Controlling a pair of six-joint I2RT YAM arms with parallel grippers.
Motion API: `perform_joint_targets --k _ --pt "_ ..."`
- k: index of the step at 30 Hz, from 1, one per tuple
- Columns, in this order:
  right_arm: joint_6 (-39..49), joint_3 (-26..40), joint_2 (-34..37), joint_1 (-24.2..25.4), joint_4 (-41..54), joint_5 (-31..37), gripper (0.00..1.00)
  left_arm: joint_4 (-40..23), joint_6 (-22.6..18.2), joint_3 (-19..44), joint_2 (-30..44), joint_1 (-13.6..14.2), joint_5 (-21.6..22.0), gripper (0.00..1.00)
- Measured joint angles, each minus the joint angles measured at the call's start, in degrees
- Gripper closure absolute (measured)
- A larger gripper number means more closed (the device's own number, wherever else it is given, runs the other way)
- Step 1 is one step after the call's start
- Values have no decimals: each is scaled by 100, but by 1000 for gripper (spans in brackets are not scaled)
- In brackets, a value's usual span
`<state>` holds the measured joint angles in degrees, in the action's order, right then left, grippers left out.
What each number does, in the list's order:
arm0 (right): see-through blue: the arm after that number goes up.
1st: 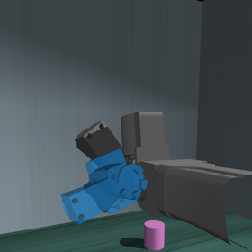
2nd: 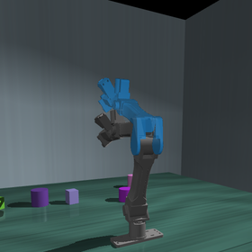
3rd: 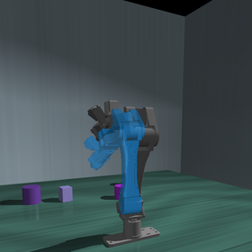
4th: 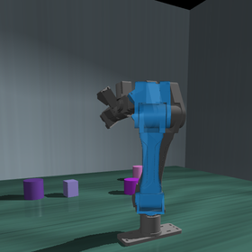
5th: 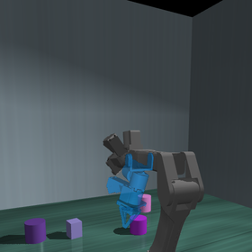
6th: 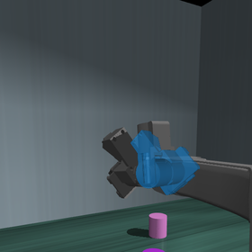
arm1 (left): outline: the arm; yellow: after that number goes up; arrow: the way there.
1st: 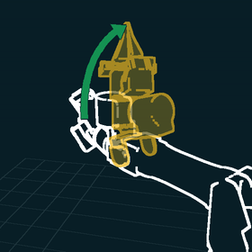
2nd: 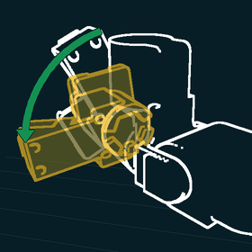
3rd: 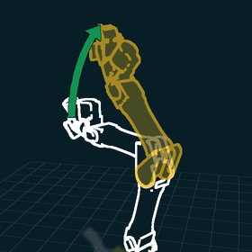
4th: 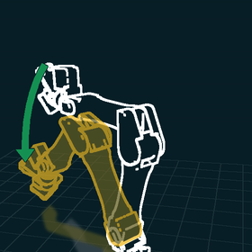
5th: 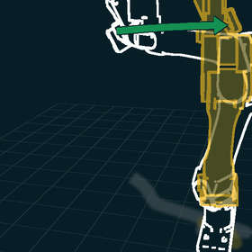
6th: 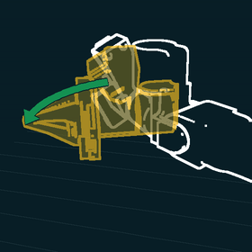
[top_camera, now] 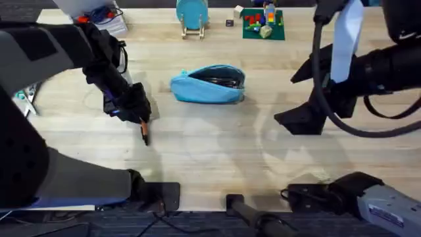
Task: Unzip the bag, pick up the pens from the table one at a time and place them inside, then zip the bag closed.
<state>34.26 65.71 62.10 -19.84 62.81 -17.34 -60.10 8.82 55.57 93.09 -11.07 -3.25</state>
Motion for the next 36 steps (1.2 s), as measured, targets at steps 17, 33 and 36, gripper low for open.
perform_joint_targets --k 17,33,36 --pt "0 0 0 0 0 0 3 -192 2 537 -2040 0 -87 958" --pt "0 0 0 0 -2 0 4 -1136 -838 2173 -2342 0 -688 958" --pt "0 0 0 0 -2 0 3 -1223 -1204 2441 -2342 0 -924 958"
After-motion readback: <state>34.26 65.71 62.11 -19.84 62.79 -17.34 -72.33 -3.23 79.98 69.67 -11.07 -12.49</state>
